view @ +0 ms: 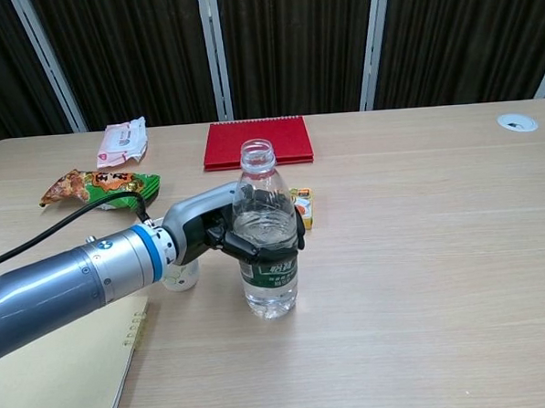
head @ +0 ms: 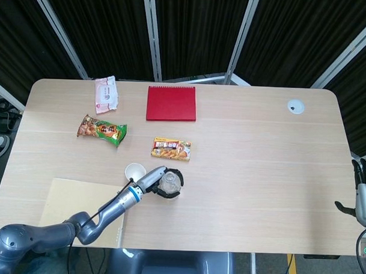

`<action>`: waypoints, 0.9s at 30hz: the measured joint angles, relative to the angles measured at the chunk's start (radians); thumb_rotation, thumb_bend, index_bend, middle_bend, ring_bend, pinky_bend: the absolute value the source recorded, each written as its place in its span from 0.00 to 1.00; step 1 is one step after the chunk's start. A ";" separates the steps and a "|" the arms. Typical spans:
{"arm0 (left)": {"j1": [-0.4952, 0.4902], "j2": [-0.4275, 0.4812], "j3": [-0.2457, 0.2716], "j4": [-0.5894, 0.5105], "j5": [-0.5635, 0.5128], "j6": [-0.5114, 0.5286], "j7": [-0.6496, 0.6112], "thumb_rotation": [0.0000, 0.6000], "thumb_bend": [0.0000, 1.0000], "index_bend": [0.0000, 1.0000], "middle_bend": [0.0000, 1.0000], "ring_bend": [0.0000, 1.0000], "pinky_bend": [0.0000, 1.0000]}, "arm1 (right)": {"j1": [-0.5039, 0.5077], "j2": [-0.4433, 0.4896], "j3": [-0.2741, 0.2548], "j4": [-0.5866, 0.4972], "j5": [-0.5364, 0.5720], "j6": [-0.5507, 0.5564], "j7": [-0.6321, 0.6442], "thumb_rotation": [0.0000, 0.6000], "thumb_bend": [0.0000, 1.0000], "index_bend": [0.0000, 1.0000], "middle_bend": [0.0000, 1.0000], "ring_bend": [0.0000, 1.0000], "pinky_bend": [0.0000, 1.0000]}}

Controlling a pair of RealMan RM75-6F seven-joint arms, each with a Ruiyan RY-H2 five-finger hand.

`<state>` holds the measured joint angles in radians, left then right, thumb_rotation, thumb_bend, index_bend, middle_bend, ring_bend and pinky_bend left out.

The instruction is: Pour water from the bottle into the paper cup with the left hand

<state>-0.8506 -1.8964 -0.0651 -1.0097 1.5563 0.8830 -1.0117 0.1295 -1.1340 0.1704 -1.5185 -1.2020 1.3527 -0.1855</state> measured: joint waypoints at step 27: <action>0.001 0.350 -0.148 -0.308 -0.074 0.075 0.137 1.00 0.45 0.61 0.54 0.40 0.35 | -0.006 0.011 -0.007 -0.027 -0.003 0.014 -0.010 1.00 0.00 0.00 0.00 0.00 0.00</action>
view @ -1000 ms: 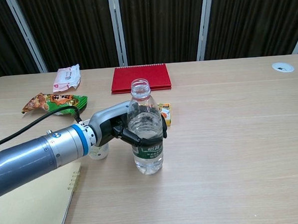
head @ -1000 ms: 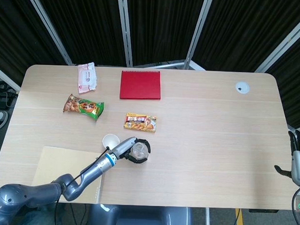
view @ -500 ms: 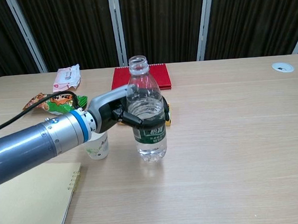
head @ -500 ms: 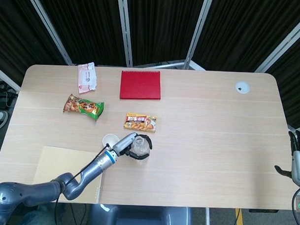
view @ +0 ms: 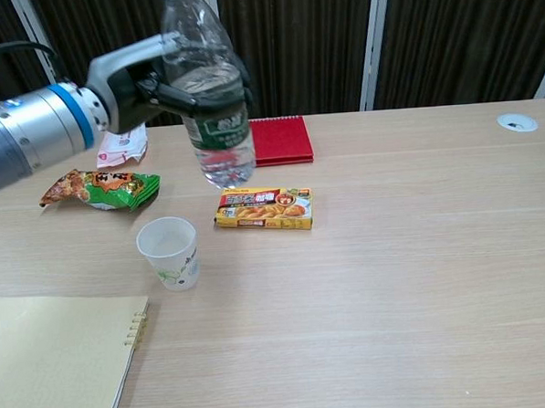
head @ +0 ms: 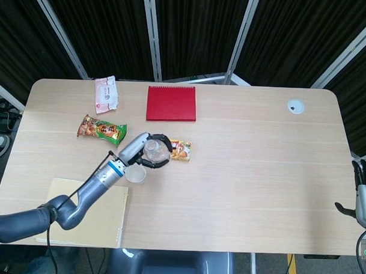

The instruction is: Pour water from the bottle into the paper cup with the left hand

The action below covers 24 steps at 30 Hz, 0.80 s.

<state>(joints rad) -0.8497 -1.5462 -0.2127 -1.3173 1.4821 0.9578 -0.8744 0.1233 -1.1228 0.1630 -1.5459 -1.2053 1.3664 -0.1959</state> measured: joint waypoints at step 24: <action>0.157 0.133 0.239 0.361 0.053 -0.071 0.208 1.00 0.45 0.60 0.53 0.40 0.36 | 0.001 0.004 -0.008 -0.035 -0.016 0.012 -0.024 1.00 0.00 0.00 0.00 0.00 0.00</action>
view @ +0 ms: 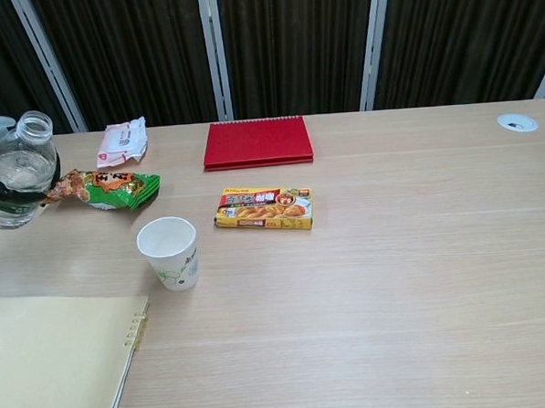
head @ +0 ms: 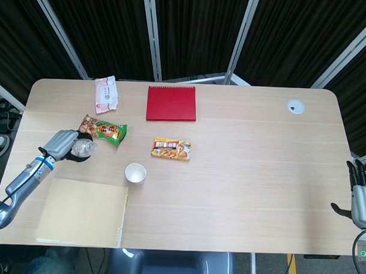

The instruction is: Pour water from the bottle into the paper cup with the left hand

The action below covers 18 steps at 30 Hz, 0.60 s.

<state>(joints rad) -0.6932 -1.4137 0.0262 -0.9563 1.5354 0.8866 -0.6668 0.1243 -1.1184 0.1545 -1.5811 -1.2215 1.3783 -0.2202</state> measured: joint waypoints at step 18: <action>-0.078 -0.092 -0.041 -0.024 -0.046 -0.110 0.285 1.00 0.45 0.60 0.53 0.40 0.36 | -0.005 0.011 -0.001 0.005 0.019 -0.009 0.011 1.00 0.00 0.00 0.00 0.00 0.00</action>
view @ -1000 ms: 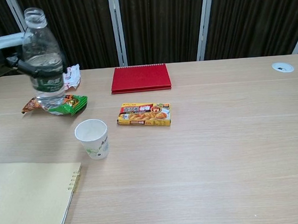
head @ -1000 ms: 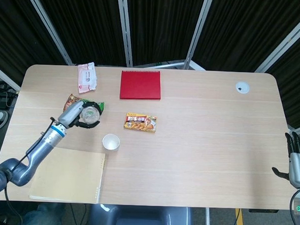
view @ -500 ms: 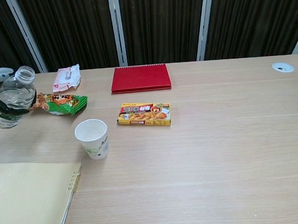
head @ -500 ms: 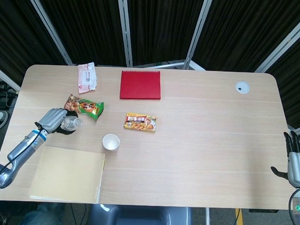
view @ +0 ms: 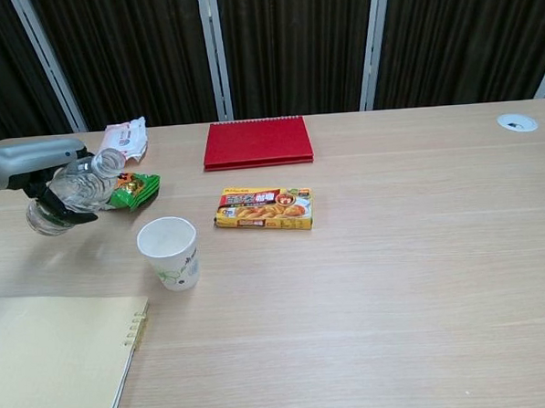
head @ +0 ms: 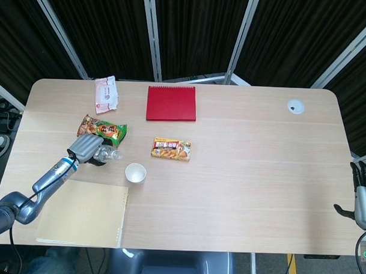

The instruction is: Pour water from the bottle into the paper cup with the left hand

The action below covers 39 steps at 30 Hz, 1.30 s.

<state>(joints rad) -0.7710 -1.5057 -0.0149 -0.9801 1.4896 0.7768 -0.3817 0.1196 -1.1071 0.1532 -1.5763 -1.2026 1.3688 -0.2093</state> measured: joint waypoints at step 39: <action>-0.035 0.046 -0.010 -0.103 -0.061 -0.010 0.516 1.00 0.45 0.59 0.52 0.40 0.37 | -0.003 0.003 -0.005 -0.017 0.001 0.010 -0.026 1.00 0.00 0.00 0.00 0.00 0.00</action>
<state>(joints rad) -0.8065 -1.4602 -0.0250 -1.0834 1.4283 0.7672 0.1341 0.1169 -1.1040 0.1479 -1.5931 -1.2012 1.3793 -0.2351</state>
